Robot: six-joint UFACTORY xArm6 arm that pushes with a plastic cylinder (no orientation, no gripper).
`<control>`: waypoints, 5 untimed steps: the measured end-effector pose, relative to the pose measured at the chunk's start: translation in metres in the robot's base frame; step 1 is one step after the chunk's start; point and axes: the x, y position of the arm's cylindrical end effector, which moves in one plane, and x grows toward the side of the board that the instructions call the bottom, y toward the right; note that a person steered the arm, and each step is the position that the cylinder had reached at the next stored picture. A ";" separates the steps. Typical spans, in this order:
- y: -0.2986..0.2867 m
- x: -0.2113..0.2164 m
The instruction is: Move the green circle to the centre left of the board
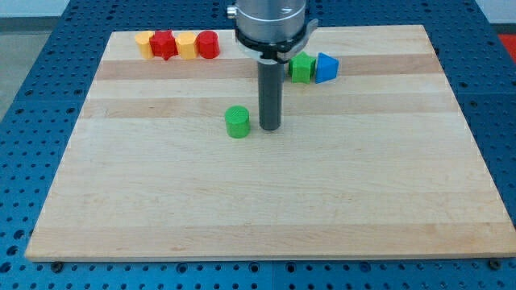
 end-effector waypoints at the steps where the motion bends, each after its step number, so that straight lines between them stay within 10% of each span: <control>1: -0.042 0.002; 5: -0.151 0.002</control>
